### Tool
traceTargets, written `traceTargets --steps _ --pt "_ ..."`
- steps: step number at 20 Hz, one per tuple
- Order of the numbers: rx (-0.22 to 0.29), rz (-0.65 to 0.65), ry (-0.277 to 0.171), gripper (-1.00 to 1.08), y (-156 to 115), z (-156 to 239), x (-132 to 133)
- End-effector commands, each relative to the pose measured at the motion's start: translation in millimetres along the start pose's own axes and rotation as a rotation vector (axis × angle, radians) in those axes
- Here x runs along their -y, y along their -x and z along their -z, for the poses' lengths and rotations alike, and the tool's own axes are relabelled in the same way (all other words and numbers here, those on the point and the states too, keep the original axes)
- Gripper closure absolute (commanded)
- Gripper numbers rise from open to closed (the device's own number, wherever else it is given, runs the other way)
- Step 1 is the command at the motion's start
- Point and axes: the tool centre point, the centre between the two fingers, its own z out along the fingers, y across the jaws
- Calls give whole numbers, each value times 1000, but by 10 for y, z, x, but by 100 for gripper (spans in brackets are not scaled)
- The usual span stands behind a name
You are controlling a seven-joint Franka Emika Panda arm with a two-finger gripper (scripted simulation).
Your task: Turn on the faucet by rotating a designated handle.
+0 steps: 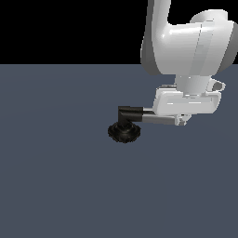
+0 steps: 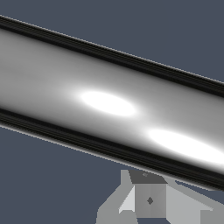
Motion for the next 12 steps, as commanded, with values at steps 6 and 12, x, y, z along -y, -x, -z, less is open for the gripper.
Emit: traceTargets --steps 6,12 --pt "0 -4 2 108 -182 -24 -192" --pt "1 -5 2 108 -294 -26 -302"
